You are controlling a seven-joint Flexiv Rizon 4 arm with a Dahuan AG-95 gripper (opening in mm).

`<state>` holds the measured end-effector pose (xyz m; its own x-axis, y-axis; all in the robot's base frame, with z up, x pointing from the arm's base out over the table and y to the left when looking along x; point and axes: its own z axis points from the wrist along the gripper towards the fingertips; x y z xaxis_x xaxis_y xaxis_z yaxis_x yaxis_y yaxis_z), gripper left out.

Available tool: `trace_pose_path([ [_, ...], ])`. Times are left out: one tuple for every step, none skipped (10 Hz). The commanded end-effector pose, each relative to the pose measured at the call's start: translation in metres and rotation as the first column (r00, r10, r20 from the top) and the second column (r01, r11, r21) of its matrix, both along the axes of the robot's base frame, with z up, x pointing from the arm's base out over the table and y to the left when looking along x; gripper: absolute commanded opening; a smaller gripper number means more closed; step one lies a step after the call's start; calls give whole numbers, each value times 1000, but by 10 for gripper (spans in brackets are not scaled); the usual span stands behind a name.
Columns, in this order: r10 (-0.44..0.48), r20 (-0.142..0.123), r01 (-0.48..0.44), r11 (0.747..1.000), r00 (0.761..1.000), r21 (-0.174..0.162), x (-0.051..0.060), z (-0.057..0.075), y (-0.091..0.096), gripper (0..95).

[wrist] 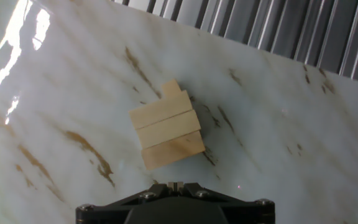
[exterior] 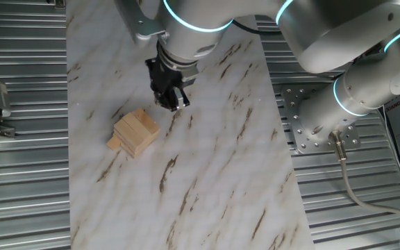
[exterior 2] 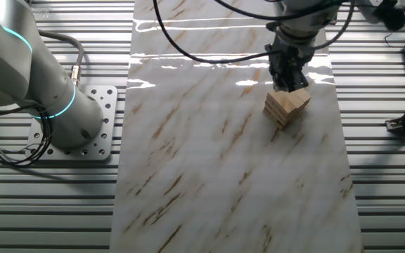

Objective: Play Jenga

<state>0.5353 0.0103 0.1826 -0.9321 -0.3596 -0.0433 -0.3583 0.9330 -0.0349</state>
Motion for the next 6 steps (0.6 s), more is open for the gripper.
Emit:
trace_pose_path([
  [57, -8, -57, 998, 998, -3, 13, 0, 4, 0],
  [80, -9, -80, 997, 997, -4, 19, 0, 6, 0],
  [103, -9, -103, 995, 995, -4, 23, 0, 8, 0],
  [138, -9, -138, 990, 990, -6, 28, 0, 10, 0],
  [170, -11, -170, 985, 985, -9, 35, 0, 13, 0],
  [190, -11, -190, 982, 982, -10, 39, 0, 16, 0],
])
